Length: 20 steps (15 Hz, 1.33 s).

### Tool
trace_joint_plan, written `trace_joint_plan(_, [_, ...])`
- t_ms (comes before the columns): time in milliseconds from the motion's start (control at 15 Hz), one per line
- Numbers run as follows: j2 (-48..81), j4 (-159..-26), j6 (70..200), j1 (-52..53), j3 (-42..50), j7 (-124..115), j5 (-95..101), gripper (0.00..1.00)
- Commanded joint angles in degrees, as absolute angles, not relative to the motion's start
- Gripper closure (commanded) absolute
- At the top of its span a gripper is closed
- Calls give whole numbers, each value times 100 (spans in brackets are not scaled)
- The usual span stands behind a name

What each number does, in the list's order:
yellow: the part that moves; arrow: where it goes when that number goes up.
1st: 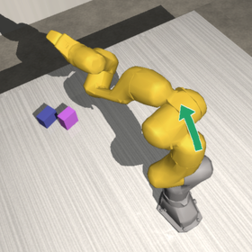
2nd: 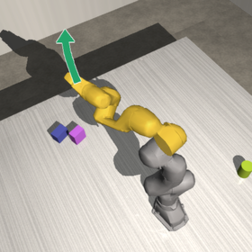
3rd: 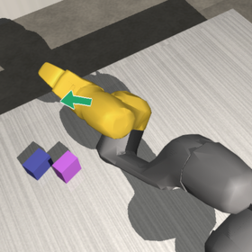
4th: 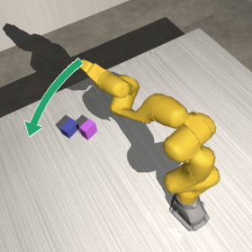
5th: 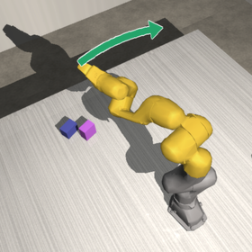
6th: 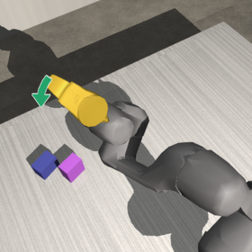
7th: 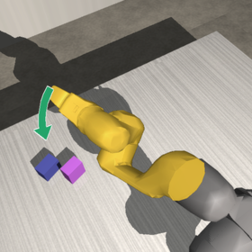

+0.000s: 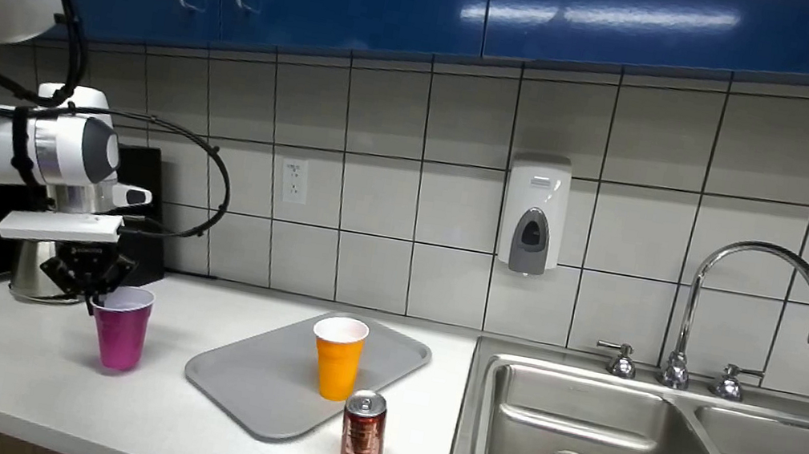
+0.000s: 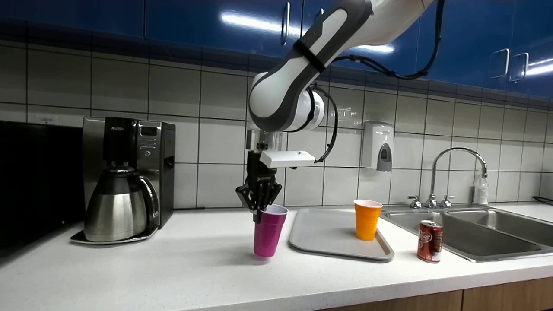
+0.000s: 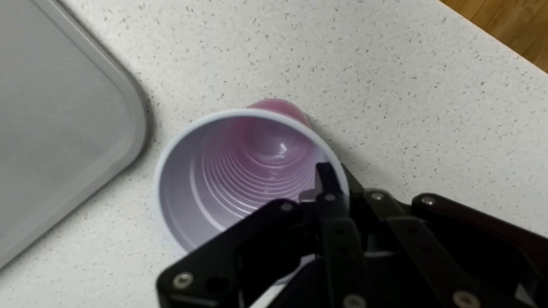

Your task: Remove the cups from the grey tray.

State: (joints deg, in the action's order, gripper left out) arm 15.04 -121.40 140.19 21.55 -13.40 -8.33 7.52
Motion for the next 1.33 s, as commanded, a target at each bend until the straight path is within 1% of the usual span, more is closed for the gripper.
trace_joint_plan(0, [1635,-11877,13735,2215,-1350,-1035,905,99])
trace_joint_plan(333, [1684,-11798,13612,2232,-1363,-993,867,99])
trace_joint_plan(400, [1691,-11781,13580,2244,-1355,-1018,889,71])
trace_joint_plan(467, [1695,-11765,13549,2248,-1356,-1013,891,70])
trace_joint_plan(600, [1692,-11740,13507,2268,-1358,-1031,896,57])
trace_joint_plan(667, [1678,-11733,13491,2275,-1362,-1040,889,48])
trace_joint_plan(933, [1627,-11691,13429,2306,-1370,-1085,875,18])
trace_joint_plan(1067, [1582,-11676,13415,2305,-1376,-1110,859,5])
trace_joint_plan(1133, [1553,-11672,13413,2298,-1379,-1117,844,0])
trace_joint_plan(1267, [1513,-11679,13456,2271,-1367,-1115,836,0])
